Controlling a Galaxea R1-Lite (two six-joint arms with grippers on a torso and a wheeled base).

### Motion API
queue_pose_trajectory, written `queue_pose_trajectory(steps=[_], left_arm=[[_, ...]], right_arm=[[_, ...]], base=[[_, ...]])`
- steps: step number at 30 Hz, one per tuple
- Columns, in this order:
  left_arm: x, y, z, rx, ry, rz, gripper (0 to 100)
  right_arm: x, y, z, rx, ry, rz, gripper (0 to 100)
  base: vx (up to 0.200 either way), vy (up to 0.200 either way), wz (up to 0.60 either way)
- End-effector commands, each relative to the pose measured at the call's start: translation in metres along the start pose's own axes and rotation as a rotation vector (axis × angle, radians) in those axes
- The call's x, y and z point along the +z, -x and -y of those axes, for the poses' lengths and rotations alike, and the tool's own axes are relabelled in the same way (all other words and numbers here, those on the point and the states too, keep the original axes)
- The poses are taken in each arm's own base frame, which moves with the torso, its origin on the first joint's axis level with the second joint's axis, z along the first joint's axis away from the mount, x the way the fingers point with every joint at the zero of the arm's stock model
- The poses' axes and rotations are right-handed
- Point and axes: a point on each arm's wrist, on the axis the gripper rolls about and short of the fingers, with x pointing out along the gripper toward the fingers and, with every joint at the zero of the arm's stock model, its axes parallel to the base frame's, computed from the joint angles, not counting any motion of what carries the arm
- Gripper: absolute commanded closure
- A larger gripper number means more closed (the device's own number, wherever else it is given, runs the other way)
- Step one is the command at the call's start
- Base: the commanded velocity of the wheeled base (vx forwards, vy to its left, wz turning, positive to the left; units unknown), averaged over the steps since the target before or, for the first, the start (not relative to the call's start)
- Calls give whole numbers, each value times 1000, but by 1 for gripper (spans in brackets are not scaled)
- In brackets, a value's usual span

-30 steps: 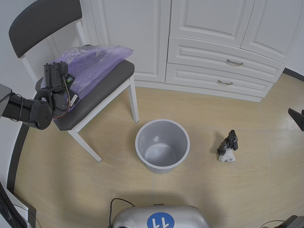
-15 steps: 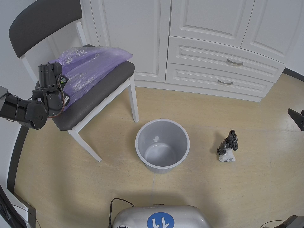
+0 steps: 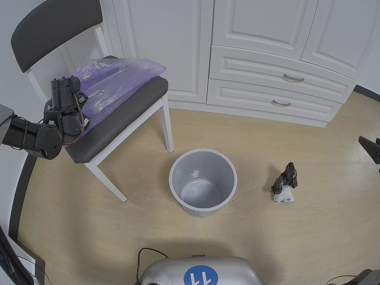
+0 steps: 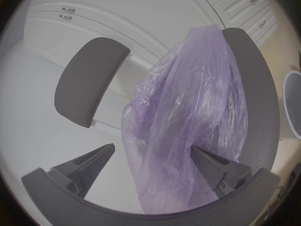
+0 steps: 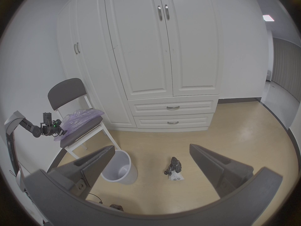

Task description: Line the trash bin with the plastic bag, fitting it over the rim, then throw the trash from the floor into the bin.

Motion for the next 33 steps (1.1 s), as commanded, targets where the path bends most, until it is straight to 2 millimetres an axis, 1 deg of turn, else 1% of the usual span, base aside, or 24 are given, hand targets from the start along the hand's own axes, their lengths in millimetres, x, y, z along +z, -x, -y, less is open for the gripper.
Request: queue_pose_trajectory(steps=[1, 7, 8, 15, 17, 18, 22, 24, 26, 28, 29, 30, 31, 33], left_arm=[[-1, -3, 5, -4, -9, -6, 0], [-1, -5, 7, -8, -11, -9, 0], [-1, -5, 7, -8, -11, -9, 100], [-1, -4, 7, -3, 4, -1, 100], [4, 3, 4, 9, 28, 41, 100], [4, 3, 4, 9, 28, 41, 100], [6, 25, -2, 6, 64, 95, 100], [-1, 32, -4, -10, 69, 94, 100], [-7, 41, -11, -31, 103, 107, 100], [-10, 50, -19, -55, 149, 135, 100], [-10, 50, -19, -55, 149, 135, 100], [-14, 57, -21, -90, 170, 159, 100], [-16, 60, -21, -109, 176, 168, 100], [-22, 70, -14, -181, 203, 187, 100]], right_arm=[[0, 0, 0, 1, 0, -2, 0], [0, 0, 1, -5, 0, 0, 0], [0, 0, 1, -5, 0, 0, 0], [0, 0, 1, -7, 0, 2, 0], [1, 0, 1, -7, 0, 5, 0], [1, 0, 1, -7, 0, 5, 0], [1, 3, 0, -3, 5, 13, 0], [0, 3, 0, -5, 8, 10, 0], [-1, 4, 1, -8, 10, 11, 0], [0, 7, 0, -1, 12, 20, 0], [0, 7, 0, -1, 12, 20, 0], [-1, 8, -1, 12, 19, 17, 0], [-2, 8, -1, 18, 21, 13, 0], [-4, 10, -1, 33, 24, 9, 0]], base=[[0, 0, 0], [0, 0, 0], [0, 0, 0], [0, 0, 0], [0, 0, 0], [0, 0, 0], [0, 0, 0], [0, 0, 0], [0, 0, 0], [0, 0, 0], [0, 0, 0], [0, 0, 0], [0, 0, 0], [0, 0, 0]])
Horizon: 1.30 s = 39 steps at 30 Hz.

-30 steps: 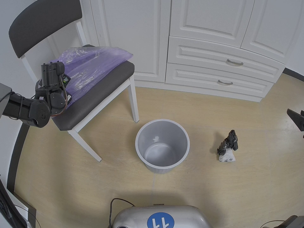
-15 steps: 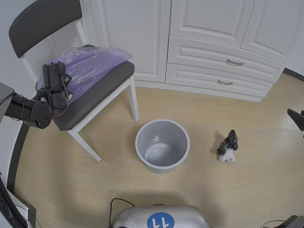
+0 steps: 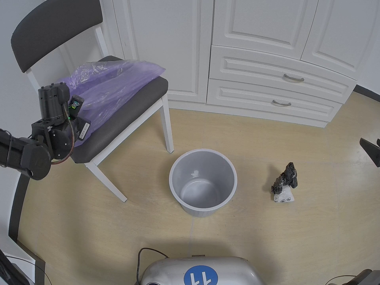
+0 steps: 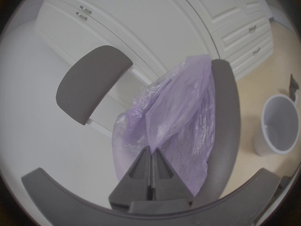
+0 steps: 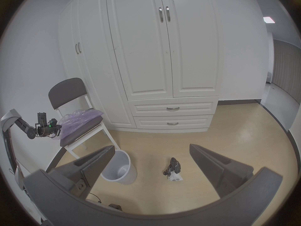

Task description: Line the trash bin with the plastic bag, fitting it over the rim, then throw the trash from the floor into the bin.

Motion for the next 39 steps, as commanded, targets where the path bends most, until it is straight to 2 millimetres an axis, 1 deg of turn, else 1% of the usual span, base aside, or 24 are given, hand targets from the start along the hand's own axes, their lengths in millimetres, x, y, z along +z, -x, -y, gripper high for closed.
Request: queue_pose_trajectory(steps=[1, 3, 5, 7, 9, 10, 11, 14, 15, 16, 19, 22, 24, 25, 26, 28, 29, 30, 31, 32, 35, 37, 38, 39], left_arm=[[-6, 30, -3, -92, 71, 51, 100], [-9, 41, 8, -164, 138, 66, 100], [-6, 50, 15, -204, 200, 103, 100], [-1, 54, 18, -218, 251, 143, 100], [5, 59, 23, -234, 278, 180, 100], [8, 62, 28, -246, 290, 201, 100], [11, 65, 31, -257, 299, 220, 100], [16, 73, 41, -291, 333, 252, 100], [18, 76, 44, -302, 369, 269, 100], [20, 78, 45, -306, 385, 277, 100], [26, 87, 48, -335, 456, 311, 100], [32, 97, 50, -364, 522, 340, 100], [35, 101, 51, -375, 552, 357, 100], [35, 101, 51, -375, 552, 357, 100], [37, 107, 52, -385, 590, 377, 100], [36, 111, 50, -390, 640, 395, 100], [36, 111, 50, -390, 642, 396, 100], [35, 117, 45, -391, 687, 422, 100], [36, 118, 44, -391, 691, 427, 100], [42, 121, 38, -385, 721, 464, 100], [49, 129, 28, -388, 751, 500, 100], [50, 130, 25, -386, 759, 507, 100], [53, 131, 23, -383, 772, 518, 100], [54, 131, 22, -385, 775, 523, 100]], right_arm=[[-2, 5, -1, 27, 7, 4, 0], [-4, 5, -1, 27, 16, 1, 0], [-6, 5, -1, 25, 46, -6, 0], [-10, 3, 0, 21, 73, -21, 0], [-6, -2, -1, 38, 84, -28, 0], [-1, -9, -2, 47, 89, -29, 0], [5, -14, -4, 63, 99, -25, 0], [17, -22, -12, 117, 107, -2, 0], [20, -24, -16, 151, 87, -2, 0], [20, -25, -18, 168, 71, -4, 0], [18, -25, -36, 301, -8, -30, 0], [11, -20, -54, 405, -77, -70, 0], [9, -23, -67, 435, -110, -95, 0], [9, -23, -67, 435, -110, -95, 0], [3, -27, -80, 421, -109, -116, 0], [-2, -35, -89, 379, -103, -134, 0], [-3, -36, -90, 374, -101, -136, 0], [-8, -47, -98, 333, -107, -144, 0], [-8, -49, -100, 327, -108, -144, 0], [-13, -60, -107, 290, -114, -138, 0], [-25, -75, -119, 233, -99, -145, 0], [-30, -79, -122, 216, -91, -153, 0], [-41, -86, -126, 194, -73, -179, 0], [-46, -91, -128, 189, -67, -194, 0]], base=[[0, 0, 0], [0, 0, 0], [0, 0, 0], [0, 0, 0], [0, 0, 0], [0, 0, 0], [0, 0, 0], [0, 0, 0], [0, 0, 0], [0, 0, 0], [0, 0, 0], [0, 0, 0], [0, 0, 0], [0, 0, 0], [0, 0, 0], [0, 0, 0], [0, 0, 0], [0, 0, 0], [0, 0, 0], [0, 0, 0], [0, 0, 0], [0, 0, 0], [0, 0, 0], [0, 0, 0]])
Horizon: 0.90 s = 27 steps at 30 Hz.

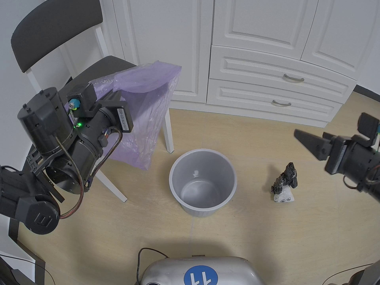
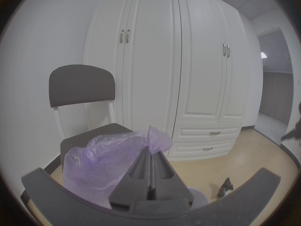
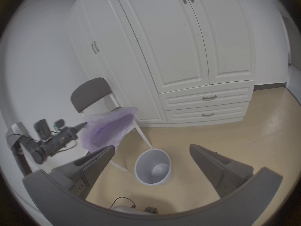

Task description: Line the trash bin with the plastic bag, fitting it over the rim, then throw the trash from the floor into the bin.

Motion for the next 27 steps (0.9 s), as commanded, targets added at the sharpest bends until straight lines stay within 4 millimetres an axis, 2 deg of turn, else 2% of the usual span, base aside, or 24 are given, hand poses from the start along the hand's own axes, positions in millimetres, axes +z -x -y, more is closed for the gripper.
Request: queue_pose_trajectory(steps=[1, 4, 12, 20, 27], left_arm=[[21, 8, 1, -15, 55, 72, 100], [27, 8, 4, -25, 70, 92, 100], [40, 12, 3, -30, 98, 143, 100], [61, 39, 19, -132, 163, 186, 100], [65, 44, 24, -160, 183, 199, 100]], right_arm=[[-40, -38, -12, -43, 48, -130, 0], [-53, -49, -21, -25, 40, -149, 0], [-67, -60, -34, -15, 14, -120, 0], [-85, -83, -47, -6, -75, -110, 0], [-92, -87, -58, 33, -149, -109, 0]], base=[[0, 0, 0], [0, 0, 0], [0, 0, 0], [0, 0, 0], [0, 0, 0]])
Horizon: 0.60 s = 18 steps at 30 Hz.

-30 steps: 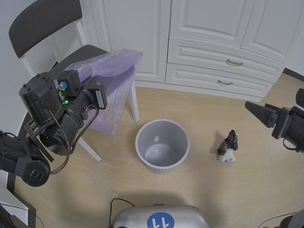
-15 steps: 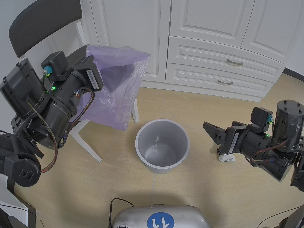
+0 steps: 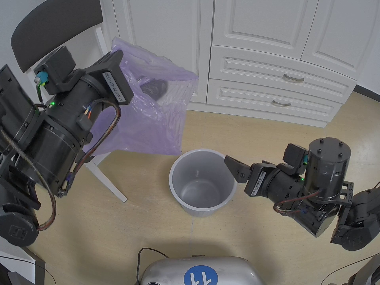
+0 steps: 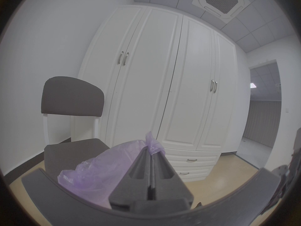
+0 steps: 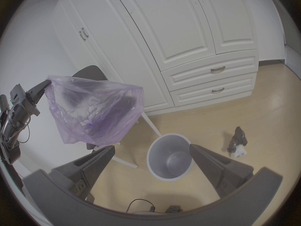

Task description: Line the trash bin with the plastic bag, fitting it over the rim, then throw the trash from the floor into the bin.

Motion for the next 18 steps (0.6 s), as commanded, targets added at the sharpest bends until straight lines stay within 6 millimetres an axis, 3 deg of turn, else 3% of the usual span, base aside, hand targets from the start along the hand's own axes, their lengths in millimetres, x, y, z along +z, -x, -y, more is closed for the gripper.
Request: queue_pose_trajectory(steps=[1, 8, 13, 18], left_arm=[[6, 5, 7, -30, 27, 18, 100], [1, 7, 13, -52, 38, 7, 100], [8, 15, 13, -68, 48, 19, 100], [20, 24, 13, -89, 69, 45, 100]], right_arm=[[-12, -9, -4, 6, -8, -36, 0], [-16, -31, -9, -11, -120, -32, 0], [-4, -55, -3, 8, -288, -13, 0], [3, -60, 4, 49, -393, -37, 0]], base=[[0, 0, 0], [0, 0, 0], [0, 0, 0], [0, 0, 0]])
